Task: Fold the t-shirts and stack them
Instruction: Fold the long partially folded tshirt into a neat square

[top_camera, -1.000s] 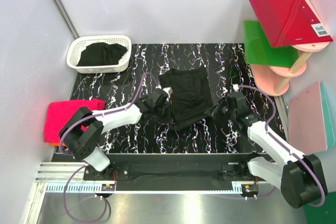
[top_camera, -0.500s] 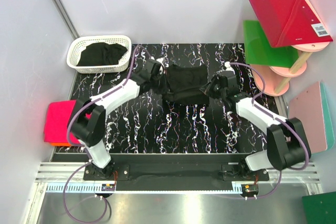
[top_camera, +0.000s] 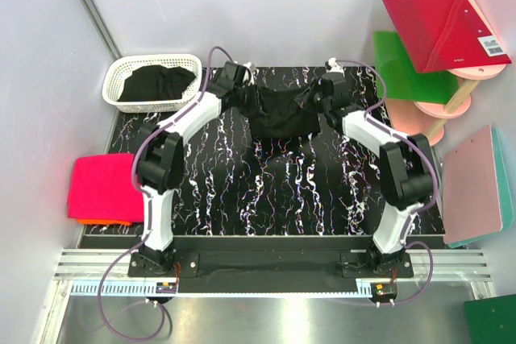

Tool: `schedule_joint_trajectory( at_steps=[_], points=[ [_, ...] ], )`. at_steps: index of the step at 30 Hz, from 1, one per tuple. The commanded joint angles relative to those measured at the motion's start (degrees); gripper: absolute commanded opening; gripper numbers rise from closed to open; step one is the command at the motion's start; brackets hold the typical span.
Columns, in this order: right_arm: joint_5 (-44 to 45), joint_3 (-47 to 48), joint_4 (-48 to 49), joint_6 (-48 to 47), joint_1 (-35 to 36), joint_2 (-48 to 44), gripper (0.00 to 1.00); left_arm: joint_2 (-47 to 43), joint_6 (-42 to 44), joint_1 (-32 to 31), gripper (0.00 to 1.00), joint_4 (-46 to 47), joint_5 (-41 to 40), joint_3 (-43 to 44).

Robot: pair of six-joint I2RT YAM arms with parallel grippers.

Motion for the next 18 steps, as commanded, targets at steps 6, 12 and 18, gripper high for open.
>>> schedule_joint_trajectory(
  at_steps=[6, 12, 18],
  points=[
    [0.2, 12.2, 2.3, -0.2, -2.5, 10.7, 0.02, 16.3, 0.7, 6.8, 0.99, -4.6, 8.1, 24.6],
    [-3.8, 21.7, 2.0, 0.4, -3.3, 19.1, 0.03, 3.3, 3.4, 7.9, 0.99, -1.5, 1.4, 11.1],
    [-5.4, 28.7, 3.0, 2.8, -4.5, 24.8, 0.03, -7.3, 4.2, 7.9, 0.99, 3.4, -0.3, -7.0]
  ],
)
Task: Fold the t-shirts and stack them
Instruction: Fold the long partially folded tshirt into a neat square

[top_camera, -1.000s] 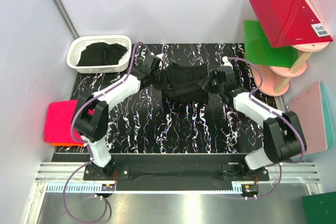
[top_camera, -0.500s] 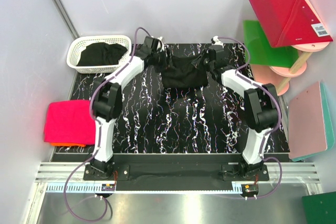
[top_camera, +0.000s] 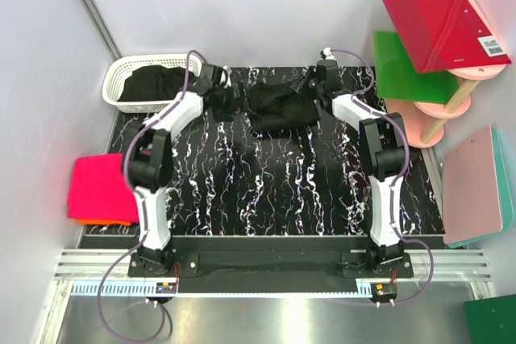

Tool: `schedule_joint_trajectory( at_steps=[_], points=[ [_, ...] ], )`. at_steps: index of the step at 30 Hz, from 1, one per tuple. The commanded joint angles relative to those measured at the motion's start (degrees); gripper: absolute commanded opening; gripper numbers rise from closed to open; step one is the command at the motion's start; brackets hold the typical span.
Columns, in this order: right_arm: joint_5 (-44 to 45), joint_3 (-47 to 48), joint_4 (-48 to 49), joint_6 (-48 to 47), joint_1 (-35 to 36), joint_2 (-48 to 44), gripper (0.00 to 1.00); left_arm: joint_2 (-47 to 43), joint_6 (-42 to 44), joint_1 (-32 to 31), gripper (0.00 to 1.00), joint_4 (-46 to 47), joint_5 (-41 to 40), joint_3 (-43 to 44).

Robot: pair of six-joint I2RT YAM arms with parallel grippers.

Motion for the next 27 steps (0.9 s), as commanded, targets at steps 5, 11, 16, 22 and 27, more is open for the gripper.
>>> schedule_joint_trajectory(
  at_steps=[5, 11, 16, 22, 27],
  points=[
    [1.1, 14.8, 2.3, 3.3, -1.4, 8.7, 0.18, -12.3, 2.0, -1.0, 0.99, 9.1, 1.1, -12.8],
    [-1.6, 31.1, -8.0, 1.6, -1.5, 18.5, 0.95, -11.1, 5.3, -5.6, 0.99, 9.9, 2.5, -14.1],
    [-1.2, 9.7, 1.4, -1.2, -1.5, 6.6, 1.00, -9.4, 6.2, -8.3, 0.99, 10.9, 0.1, -12.2],
    [2.2, -15.1, 10.8, -3.0, -1.5, -15.4, 1.00, -0.3, 1.2, -8.3, 0.99, 11.9, -1.9, -4.6],
    [3.3, -24.4, 11.0, -3.3, -1.5, -28.6, 1.00, 7.5, -2.2, -8.2, 0.99, 10.2, -7.7, 2.5]
  ],
)
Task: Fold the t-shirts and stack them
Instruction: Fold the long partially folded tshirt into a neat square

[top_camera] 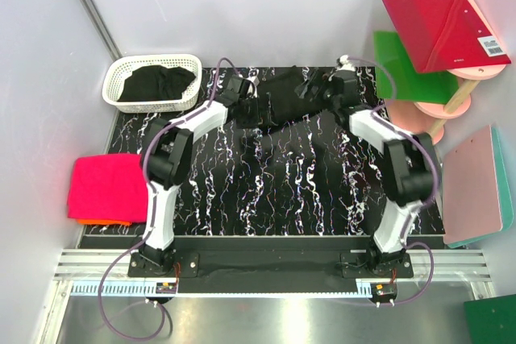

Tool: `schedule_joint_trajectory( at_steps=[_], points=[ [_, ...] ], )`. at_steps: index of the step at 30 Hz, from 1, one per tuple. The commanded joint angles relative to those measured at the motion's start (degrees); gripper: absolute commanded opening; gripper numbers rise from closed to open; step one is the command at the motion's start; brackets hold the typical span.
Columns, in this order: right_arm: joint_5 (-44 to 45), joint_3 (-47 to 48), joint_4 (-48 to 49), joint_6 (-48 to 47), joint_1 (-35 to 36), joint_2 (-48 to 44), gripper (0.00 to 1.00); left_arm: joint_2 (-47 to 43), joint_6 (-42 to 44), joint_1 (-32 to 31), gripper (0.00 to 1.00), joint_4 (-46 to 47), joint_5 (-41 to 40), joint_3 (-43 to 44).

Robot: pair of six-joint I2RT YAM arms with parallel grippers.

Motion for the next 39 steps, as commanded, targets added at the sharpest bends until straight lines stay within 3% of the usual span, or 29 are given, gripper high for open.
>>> schedule_joint_trajectory(
  at_steps=[1, 11, 13, 14, 15, 18, 22, 29, 30, 31, 32, 33, 39],
  points=[
    [2.1, -6.5, 7.2, -1.8, -0.2, -14.8, 1.00, 4.7, -3.6, 0.6, 0.99, 0.1, -5.5, 6.2],
    [1.7, -10.9, 3.5, -3.5, -0.2, -22.4, 1.00, 17.1, -8.5, 1.2, 0.98, -3.6, -4.4, 23.0],
    [1.2, -11.1, 2.8, -3.2, -0.2, -22.4, 1.00, 20.0, -8.6, 1.4, 0.54, -5.3, -2.5, 26.0],
    [0.6, -11.2, 2.0, -2.8, -0.2, -22.3, 1.00, 20.4, -8.8, 1.5, 0.22, -5.9, -1.6, 27.0],
    [0.4, -11.4, 1.7, -2.6, -0.3, -22.5, 1.00, 20.3, -9.0, 1.5, 0.00, -6.5, -0.3, 26.5],
    [0.2, -13.3, 1.0, -1.6, -0.2, -23.7, 1.00, 16.5, -7.7, 1.4, 0.00, -6.5, 1.5, 18.0],
    [0.6, -16.4, 0.1, -1.2, -0.2, -24.8, 1.00, 4.8, -5.2, 1.2, 0.00, -2.4, 2.8, -3.0],
    [-0.5, -18.4, -0.6, 0.2, -0.2, -23.8, 1.00, -12.2, 0.4, 1.1, 0.02, 0.8, 4.6, -30.7],
    [-0.6, -18.3, -0.7, 0.3, -0.2, -23.6, 1.00, -13.7, 1.1, 1.1, 0.18, 0.8, 4.7, -33.2],
    [-0.9, -18.2, -0.9, 0.4, -0.2, -23.1, 1.00, -17.1, 2.4, 1.0, 0.45, 0.5, 4.5, -37.4],
    [-1.3, -18.1, -0.7, 0.9, -0.2, -22.8, 1.00, -19.0, 2.8, 1.0, 0.82, 0.3, 3.5, -39.4],
    [-1.8, -17.9, -0.5, 1.2, -0.3, -22.0, 1.00, -23.6, 3.2, 0.5, 0.99, 0.2, 2.3, -41.2],
    [-4.6, -16.8, 1.0, 2.4, -0.2, -17.4, 1.00, -43.0, 1.1, -0.9, 0.99, -0.8, -9.9, -50.1]
  ],
)
